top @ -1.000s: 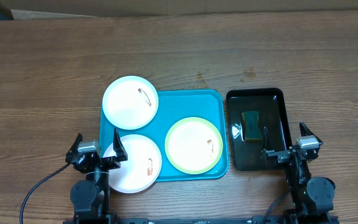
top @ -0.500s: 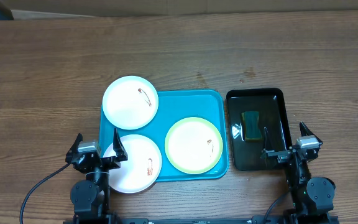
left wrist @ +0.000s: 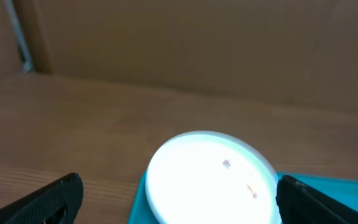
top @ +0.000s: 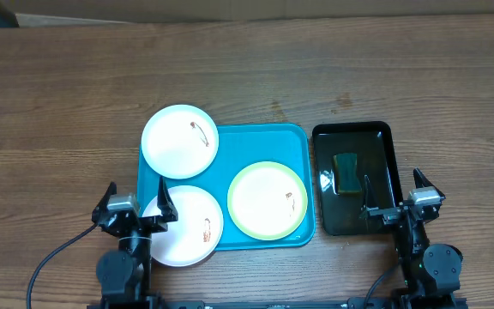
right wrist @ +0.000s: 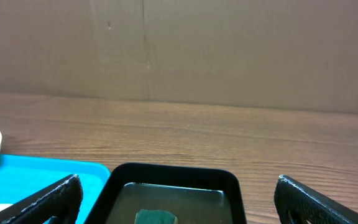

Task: Clean dirty plates on tray and stack at the side

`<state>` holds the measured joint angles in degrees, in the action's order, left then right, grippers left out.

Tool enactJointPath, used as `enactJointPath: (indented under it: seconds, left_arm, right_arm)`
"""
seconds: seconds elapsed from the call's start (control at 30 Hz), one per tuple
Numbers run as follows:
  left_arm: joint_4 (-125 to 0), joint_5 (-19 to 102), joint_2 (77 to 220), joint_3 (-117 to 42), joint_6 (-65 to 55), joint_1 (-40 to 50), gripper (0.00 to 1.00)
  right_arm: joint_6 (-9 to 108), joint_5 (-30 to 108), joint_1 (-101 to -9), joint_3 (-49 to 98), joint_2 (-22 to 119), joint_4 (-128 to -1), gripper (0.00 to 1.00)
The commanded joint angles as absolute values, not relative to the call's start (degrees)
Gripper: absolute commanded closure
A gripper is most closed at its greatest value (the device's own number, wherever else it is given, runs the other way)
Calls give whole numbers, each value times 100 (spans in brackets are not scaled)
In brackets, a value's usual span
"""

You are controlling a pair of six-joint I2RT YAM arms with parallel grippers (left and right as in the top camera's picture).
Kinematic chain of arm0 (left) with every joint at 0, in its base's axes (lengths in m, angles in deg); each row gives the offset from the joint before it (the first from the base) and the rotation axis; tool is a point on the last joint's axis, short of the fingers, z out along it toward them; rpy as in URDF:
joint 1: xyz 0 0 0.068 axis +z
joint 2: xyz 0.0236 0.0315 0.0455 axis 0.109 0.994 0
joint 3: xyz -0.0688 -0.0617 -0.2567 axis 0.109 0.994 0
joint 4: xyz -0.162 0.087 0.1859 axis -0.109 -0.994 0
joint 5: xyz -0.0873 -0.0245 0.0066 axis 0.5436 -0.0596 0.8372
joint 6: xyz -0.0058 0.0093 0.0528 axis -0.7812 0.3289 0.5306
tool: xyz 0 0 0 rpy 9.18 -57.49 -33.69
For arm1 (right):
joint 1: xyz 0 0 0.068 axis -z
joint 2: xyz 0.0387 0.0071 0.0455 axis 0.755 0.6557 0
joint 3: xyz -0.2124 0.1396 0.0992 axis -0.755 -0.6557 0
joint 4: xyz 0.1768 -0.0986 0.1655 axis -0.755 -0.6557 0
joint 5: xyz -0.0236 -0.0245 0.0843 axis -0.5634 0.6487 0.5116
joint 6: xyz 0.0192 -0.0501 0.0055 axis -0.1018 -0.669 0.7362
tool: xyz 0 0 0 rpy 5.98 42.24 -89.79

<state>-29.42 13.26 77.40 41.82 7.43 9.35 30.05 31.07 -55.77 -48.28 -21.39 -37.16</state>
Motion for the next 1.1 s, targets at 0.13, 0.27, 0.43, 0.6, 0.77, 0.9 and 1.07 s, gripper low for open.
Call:
enactJointPath:
  seconds: [0.13,0.27,0.43,0.6,0.77,0.9,1.07]
  left_arm:
    - [-2625,2458,7755,3222,-324,920,0]
    - [-3324,2463,8362,1891,-363,920,0]
    - [-5351,3088,10247,-692,76,920,0]
    - [-8758,3698,13143,-4093,411,917,0]
    - [-10826,3840,15134,-6312,325,920,0]
    - [-11752,4445,16017,-6725,516,843,17]
    - [-12166,3706,16375,-6085,590,356,53]
  right_arm:
    - [3024,3131,-5542,-4887,-2191,-3683,0]
    - [3024,3131,-5542,-4887,-2191,-3683,0]
    - [3024,3131,-5542,-4887,-2191,-3683,0]
    - [3024,3131,-5542,-4887,-2191,-3683,0]
    - [3024,3131,-5542,-4887,-2191,-3683,0]
    - [3024,3131,-5542,-4887,-2191,-3683,0]
    - [3024,3131,-5542,-4887,-2191,-3683,0]
